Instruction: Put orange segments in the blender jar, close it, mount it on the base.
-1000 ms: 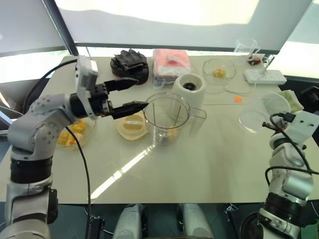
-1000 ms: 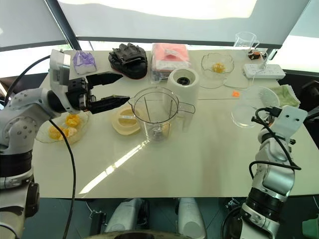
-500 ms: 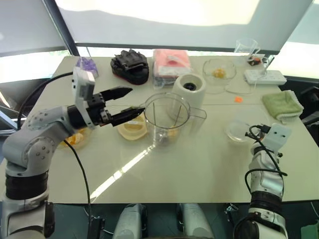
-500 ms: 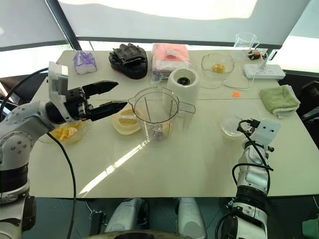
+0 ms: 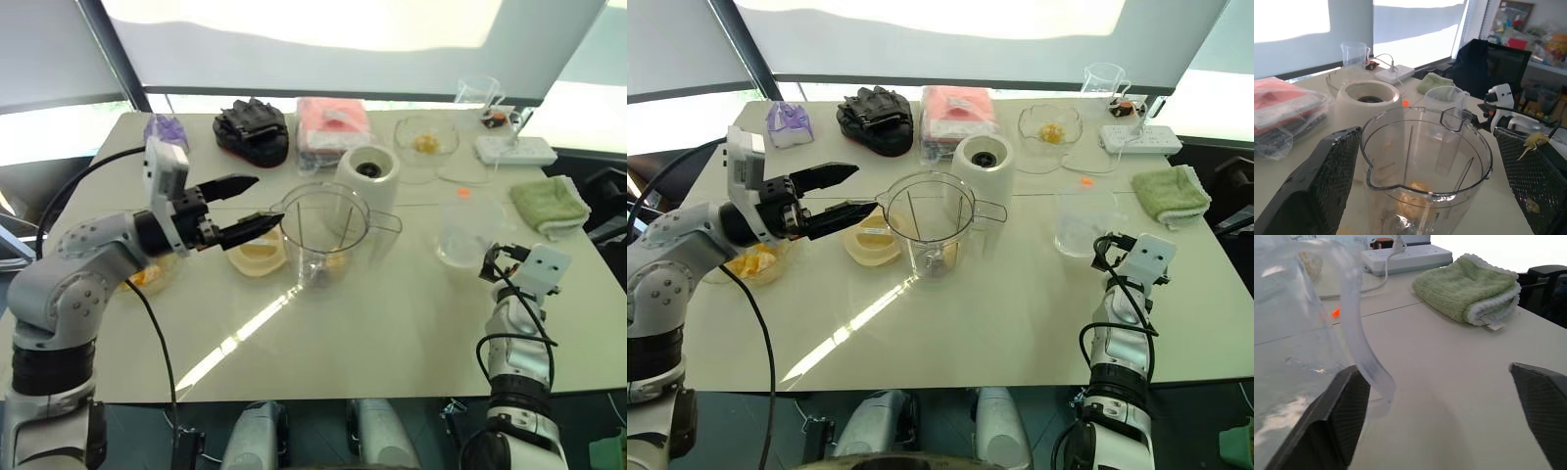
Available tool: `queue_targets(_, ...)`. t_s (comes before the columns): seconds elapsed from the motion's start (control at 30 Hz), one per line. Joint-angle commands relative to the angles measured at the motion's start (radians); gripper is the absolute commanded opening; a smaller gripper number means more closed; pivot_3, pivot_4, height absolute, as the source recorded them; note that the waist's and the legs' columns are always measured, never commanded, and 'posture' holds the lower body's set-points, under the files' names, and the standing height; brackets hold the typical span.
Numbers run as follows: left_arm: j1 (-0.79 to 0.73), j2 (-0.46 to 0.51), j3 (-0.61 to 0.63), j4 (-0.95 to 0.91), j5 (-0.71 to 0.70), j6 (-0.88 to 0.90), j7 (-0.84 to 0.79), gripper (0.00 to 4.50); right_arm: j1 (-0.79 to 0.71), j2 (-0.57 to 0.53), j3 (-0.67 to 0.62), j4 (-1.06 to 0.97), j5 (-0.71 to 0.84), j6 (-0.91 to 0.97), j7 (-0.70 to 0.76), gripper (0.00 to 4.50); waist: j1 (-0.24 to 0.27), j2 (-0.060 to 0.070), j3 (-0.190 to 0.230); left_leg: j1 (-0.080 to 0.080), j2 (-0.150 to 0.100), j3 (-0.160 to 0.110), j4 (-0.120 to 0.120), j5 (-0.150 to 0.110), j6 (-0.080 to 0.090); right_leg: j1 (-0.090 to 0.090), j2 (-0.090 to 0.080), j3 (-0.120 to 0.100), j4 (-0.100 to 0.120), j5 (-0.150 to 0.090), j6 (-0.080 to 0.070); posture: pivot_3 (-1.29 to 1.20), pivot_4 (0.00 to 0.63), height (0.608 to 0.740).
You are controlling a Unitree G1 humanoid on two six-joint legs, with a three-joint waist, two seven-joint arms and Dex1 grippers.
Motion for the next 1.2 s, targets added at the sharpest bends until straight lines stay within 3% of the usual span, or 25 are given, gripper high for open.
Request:
queue_targets(0.03, -0.002, 0.01, 0.011, -0.007, 0.009, -0.027, -0.011, 4.5, 0.044, -0.011, 0.018, -0.079, -0.012, 0.004, -0.003, 4.47, -0.002, 0.0, 0.0, 0.0, 0.0, 0.0, 0.0, 0.0, 0.0, 0.0, 0.0, 0.0, 0.0, 0.0, 0.0, 0.0, 0.15, 0.74)
queue_targets(0.23, -0.001, 0.006, 0.006, -0.002, 0.017, -0.029, -0.018, 4.5, 0.14, -0.005, 0.027, -0.166, -0.001, 0.039, -0.002, 4.47, -0.001, 0.0, 0.0, 0.0, 0.0, 0.0, 0.0, 0.0, 0.0, 0.0, 0.0, 0.0, 0.0, 0.0, 0.0, 0.0, 0.15, 0.74)
queue_targets(0.5, 0.019, 0.042, 0.013, 0.104, 0.125, -0.086, -0.025, 4.5, 0.418, -0.004, 0.064, -0.531, 0.002, 0.059, 0.082, 4.47, 0.003, 0.0, 0.0, 0.0, 0.0, 0.0, -0.001, 0.0, 0.0, 0.0, -0.001, 0.0, 0.0, -0.002, -0.003, 0.0, 0.15, 0.74)
queue_targets(0.7, -0.063, 0.134, -0.2, 0.411, 0.465, -0.346, -0.143, 4.5, 0.636, -0.088, 0.026, -0.833, 0.157, 0.132, 0.295, 4.47, 0.004, -0.001, -0.001, 0.002, 0.0, 0.0, 0.0, 0.0, 0.0, 0.001, 0.0, 0.0, 0.0, -0.002, -0.003, 0.0, 0.15, 0.74)
queue_targets(0.9, -0.326, 0.079, -0.405, 0.912, 0.701, -0.689, -0.373, 4.5, 0.835, -0.217, -0.108, -1.066, 0.403, 0.319, 0.481, 4.47, 0.041, -0.003, -0.001, 0.0, 0.0, 0.0, 0.0, 0.0, 0.0, 0.001, 0.0, -0.002, -0.002, -0.003, -0.004, 0.0, 0.15, 0.74)
queue_targets(1.03, -0.544, -0.007, -0.463, 1.293, 0.828, -0.903, -0.403, 4.5, 1.007, -0.317, -0.316, -1.17, 0.66, 0.467, 0.593, 4.47, 0.056, -0.009, -0.001, -0.002, -0.001, 0.001, 0.0, -0.001, 0.002, 0.001, -0.001, -0.003, -0.005, -0.003, -0.004, 0.0, 0.15, 0.74)
queue_targets(1.2, -0.712, -0.08, -0.505, 1.557, 0.953, -1.046, -0.427, 4.5, 1.135, -0.436, -0.589, -1.176, 0.911, 0.576, 0.687, 4.47, 0.052, -0.019, -0.002, -0.003, 0.0, 0.001, 0.0, -0.003, 0.005, 0.002, -0.002, -0.002, -0.01, -0.002, -0.004, 0.0, 0.15, 0.74)
